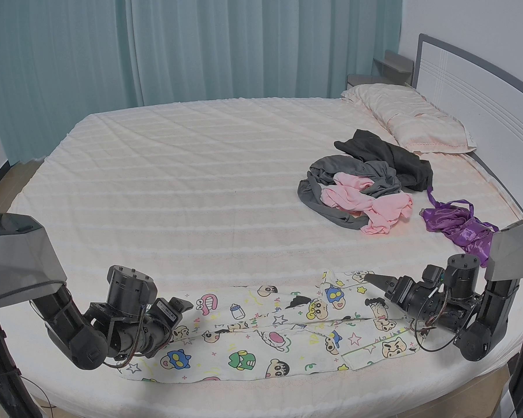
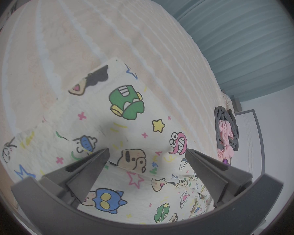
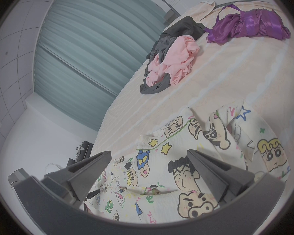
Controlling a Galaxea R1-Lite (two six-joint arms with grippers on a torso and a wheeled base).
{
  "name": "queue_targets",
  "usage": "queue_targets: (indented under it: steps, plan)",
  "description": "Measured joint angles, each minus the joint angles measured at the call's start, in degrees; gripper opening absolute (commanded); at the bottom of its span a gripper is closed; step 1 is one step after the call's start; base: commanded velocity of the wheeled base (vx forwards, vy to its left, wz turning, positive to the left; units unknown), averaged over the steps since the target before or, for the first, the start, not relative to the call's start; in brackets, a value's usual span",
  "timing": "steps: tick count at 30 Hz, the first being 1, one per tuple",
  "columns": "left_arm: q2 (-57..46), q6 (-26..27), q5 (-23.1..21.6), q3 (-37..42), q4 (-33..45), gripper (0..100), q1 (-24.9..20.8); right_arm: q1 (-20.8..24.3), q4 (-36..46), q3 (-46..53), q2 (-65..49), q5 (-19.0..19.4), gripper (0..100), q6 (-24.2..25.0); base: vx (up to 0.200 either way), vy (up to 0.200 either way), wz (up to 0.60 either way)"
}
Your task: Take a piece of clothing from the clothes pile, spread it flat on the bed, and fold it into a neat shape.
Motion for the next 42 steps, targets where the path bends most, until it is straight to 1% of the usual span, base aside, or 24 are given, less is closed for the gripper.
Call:
queue_targets:
  steps: [4,9,11,13,16,18,20,24,27,29,32,42]
  plan:
    - [-2.16,0.0,0.46,1.12,0.0,100,0.26,0.02,-0.02,0.0,0.0,0.0,100,0.02,0.0,0.0,0.0]
    - [-7.66,0.22,0.54,3.22,0.11,100,0.78,0.0,-0.02,0.0,0.0,-0.02,100,0.0,0.0,0.0,0.0]
    - [-10.28,0.79,0.35,4.32,0.22,100,1.46,0.0,-0.02,0.05,0.0,-0.02,100,0.0,0.0,0.0,0.0]
    - [-12.76,2.51,0.0,5.47,0.33,100,2.78,0.02,-0.02,0.05,0.0,-0.02,100,0.0,0.0,0.0,0.0]
    - [-15.06,7.5,-1.29,7.02,0.46,100,5.35,0.02,-0.02,0.05,0.0,-0.02,100,0.0,0.0,0.0,0.0]
    - [-16.09,11.06,-3.47,8.02,0.51,100,7.94,0.06,-0.02,0.05,0.0,-0.02,100,0.0,0.0,0.0,0.0]
    - [-16.84,15.19,-7.19,8.98,0.76,100,11.34,0.06,-0.02,0.09,0.0,0.0,100,-0.02,0.0,0.0,0.0]
    - [-17.34,25.65,-14.17,10.19,3.06,100,17.79,0.06,-0.02,0.2,0.0,0.0,100,-0.02,0.0,0.0,0.0]
    - [-16.57,31.11,-18.86,10.34,4.97,100,21.67,0.09,-0.02,0.35,0.0,0.0,100,-0.06,0.0,0.0,0.0]
    - [-15.47,32.34,-20.16,9.95,5.85,100,23.31,0.11,0.0,0.49,0.0,0.02,100,-0.06,0.0,0.0,0.0]
    - [-13.56,32.76,-20.41,8.66,6.29,100,24.49,0.09,-0.02,0.6,0.0,0.06,100,-0.06,0.0,0.0,0.0]
    - [-7.94,32.79,-20.58,5.07,6.31,100,25.16,0.05,-0.02,0.74,0.04,0.09,100,-0.09,0.0,0.0,0.0]
